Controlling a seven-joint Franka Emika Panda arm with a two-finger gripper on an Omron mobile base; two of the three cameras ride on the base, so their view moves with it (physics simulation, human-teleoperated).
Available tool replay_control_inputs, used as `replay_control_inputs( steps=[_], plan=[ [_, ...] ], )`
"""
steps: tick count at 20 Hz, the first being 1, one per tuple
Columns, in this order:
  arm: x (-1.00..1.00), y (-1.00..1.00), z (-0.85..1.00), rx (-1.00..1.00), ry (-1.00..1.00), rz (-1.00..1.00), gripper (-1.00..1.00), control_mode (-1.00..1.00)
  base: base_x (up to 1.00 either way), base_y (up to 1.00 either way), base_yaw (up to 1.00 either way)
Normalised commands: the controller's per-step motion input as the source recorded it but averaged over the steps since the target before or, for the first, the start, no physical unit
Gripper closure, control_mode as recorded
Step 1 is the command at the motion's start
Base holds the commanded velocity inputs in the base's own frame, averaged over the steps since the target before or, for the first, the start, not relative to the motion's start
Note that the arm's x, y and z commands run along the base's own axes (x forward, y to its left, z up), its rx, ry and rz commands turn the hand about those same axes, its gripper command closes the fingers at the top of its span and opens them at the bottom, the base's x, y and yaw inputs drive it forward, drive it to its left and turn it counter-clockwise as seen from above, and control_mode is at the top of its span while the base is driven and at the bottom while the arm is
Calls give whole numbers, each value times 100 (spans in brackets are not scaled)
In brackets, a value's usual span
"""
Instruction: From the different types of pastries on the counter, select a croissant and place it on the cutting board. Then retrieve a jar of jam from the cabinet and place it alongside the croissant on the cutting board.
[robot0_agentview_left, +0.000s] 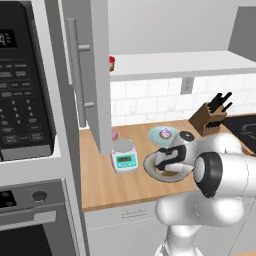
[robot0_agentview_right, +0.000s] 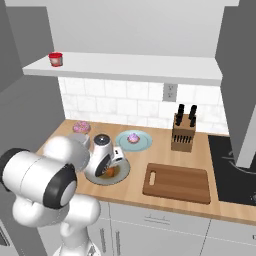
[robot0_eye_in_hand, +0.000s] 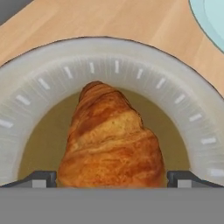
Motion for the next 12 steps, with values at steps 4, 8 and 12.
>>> replay_control_inputs(
  steps=[4,8,12],
  plan=[
    [8,0,-43,0,0,4,-100,-100,0,0,0],
    [6,0,-46,0,0,5,100,-100,0,0,0],
    [-8,-7,-21,0,-1,2,100,-100,0,0,0]
  ],
)
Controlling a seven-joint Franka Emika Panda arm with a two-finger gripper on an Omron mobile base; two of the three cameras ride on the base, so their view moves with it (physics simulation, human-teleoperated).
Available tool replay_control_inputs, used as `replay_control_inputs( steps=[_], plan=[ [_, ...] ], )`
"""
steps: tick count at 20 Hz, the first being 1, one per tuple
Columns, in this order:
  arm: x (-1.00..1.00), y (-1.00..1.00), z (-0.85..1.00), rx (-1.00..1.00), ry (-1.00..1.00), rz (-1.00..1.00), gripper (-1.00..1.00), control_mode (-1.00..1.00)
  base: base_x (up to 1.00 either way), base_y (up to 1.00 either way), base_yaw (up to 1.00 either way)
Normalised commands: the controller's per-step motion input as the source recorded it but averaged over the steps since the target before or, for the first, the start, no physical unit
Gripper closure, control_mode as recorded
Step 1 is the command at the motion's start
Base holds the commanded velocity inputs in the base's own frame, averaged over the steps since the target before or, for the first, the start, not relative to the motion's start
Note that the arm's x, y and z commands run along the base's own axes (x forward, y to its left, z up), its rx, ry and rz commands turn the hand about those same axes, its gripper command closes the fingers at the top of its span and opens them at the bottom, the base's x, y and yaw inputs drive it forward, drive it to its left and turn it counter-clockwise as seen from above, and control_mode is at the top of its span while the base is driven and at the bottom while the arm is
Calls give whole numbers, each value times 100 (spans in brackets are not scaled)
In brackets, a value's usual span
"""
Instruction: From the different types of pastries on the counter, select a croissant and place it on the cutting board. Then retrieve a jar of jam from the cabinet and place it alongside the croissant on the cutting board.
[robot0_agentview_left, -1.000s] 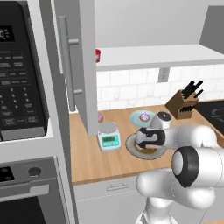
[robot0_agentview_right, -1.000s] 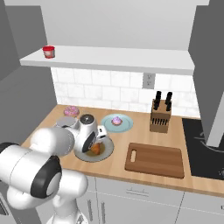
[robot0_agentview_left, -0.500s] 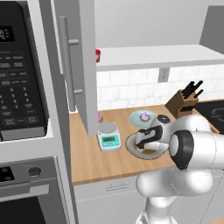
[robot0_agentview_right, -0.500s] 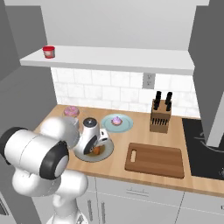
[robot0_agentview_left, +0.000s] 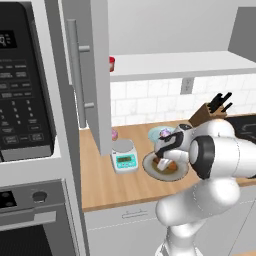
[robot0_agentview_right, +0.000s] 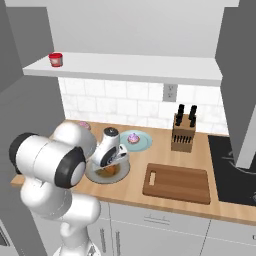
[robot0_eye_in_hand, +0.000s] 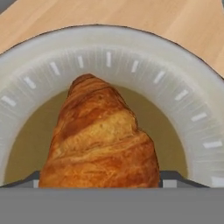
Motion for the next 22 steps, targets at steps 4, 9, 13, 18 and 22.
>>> replay_control_inputs(
  steps=[4,9,13,18,22],
  plan=[
    [-33,-36,23,5,-4,-6,100,-100,0,0,0],
    [-28,-37,31,11,0,-23,100,-100,0,0,0],
    [16,-6,66,1,17,-34,100,-100,0,0,0],
    [46,-15,56,0,41,-26,100,-100,0,0,0],
    [19,-69,28,1,35,-21,100,-100,0,0,0]
  ],
)
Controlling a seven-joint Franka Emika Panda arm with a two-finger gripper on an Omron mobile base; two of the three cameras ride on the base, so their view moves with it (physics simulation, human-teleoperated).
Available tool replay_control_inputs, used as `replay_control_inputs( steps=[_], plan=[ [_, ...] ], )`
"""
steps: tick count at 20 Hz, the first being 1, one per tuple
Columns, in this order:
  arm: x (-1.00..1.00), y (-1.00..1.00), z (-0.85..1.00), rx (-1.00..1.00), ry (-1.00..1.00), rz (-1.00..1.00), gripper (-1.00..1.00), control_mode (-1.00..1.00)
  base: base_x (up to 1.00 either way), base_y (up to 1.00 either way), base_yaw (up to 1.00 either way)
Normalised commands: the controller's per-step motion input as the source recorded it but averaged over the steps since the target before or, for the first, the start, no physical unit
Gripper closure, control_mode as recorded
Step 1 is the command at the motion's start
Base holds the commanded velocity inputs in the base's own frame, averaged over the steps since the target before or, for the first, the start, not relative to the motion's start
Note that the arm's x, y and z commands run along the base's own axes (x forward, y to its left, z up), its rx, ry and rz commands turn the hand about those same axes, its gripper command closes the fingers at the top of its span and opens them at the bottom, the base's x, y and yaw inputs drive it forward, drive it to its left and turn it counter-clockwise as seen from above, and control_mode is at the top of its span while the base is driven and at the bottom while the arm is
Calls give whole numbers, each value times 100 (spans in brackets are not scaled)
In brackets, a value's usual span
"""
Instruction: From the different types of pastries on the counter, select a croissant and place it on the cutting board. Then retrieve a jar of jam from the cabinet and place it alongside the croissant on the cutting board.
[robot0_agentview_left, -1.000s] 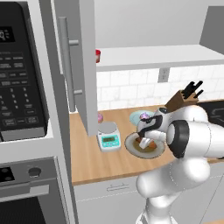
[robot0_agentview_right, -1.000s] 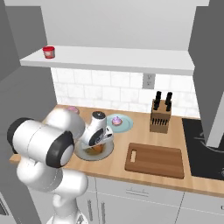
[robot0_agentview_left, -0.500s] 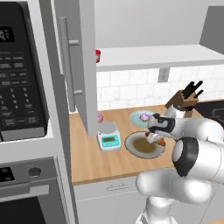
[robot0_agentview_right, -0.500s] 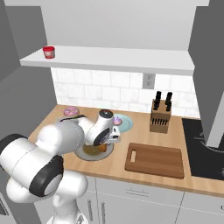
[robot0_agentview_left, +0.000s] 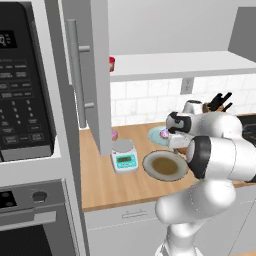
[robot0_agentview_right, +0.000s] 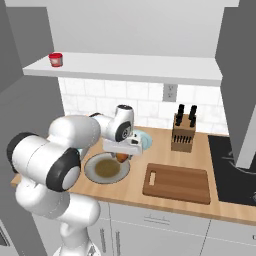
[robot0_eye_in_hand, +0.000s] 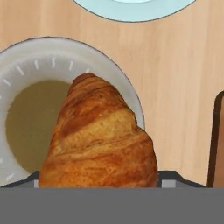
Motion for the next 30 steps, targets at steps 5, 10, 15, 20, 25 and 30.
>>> replay_control_inputs(
  steps=[5,10,15,20,25,30],
  plan=[
    [-14,-67,9,7,10,-17,100,-100,0,0,0],
    [-25,-52,-7,3,-1,-7,100,-100,0,0,0],
    [0,-36,-11,0,-5,0,100,-100,0,0,0],
    [-5,-38,0,-2,-15,0,100,-100,0,0,0],
    [-10,-46,-12,-1,-14,0,100,-100,0,0,0],
    [0,-34,-29,-4,-12,0,100,-100,0,0,0]
  ],
)
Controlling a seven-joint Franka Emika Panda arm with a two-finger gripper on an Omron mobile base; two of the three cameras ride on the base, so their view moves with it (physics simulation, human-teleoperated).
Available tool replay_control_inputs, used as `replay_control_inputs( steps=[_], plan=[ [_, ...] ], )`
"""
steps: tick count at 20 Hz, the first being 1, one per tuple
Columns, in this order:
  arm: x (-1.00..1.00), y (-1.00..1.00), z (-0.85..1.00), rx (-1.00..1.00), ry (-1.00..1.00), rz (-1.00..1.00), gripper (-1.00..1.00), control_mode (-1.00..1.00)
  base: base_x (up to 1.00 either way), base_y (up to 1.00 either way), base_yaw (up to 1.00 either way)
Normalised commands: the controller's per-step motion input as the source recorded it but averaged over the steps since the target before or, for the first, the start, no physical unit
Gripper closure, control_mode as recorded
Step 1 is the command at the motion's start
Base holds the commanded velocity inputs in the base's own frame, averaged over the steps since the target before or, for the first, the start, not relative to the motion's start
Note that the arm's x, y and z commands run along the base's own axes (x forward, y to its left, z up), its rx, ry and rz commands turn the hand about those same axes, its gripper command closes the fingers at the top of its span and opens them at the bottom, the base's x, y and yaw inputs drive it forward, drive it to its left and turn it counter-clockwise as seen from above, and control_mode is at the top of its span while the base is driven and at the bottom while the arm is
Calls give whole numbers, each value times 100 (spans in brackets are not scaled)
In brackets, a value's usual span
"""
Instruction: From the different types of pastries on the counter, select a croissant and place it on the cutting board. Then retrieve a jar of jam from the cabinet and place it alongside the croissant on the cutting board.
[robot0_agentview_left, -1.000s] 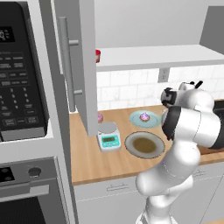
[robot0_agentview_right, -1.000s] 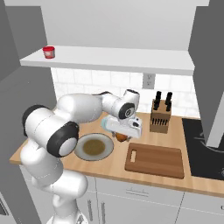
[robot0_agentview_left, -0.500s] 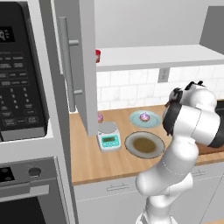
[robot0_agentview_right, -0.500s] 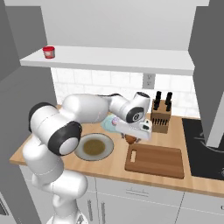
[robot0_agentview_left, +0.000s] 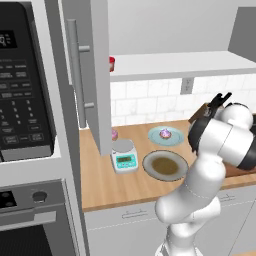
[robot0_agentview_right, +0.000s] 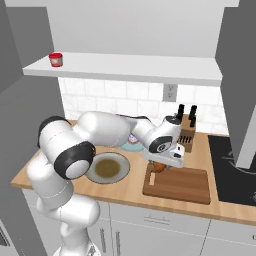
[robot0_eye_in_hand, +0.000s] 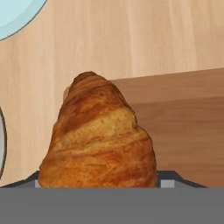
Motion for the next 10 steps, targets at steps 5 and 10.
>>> replay_control_inputs(
  steps=[5,10],
  plan=[
    [0,-11,-35,-3,-4,3,100,-100,0,0,0],
    [0,-2,-20,-2,-3,5,100,-100,0,0,0]
  ],
)
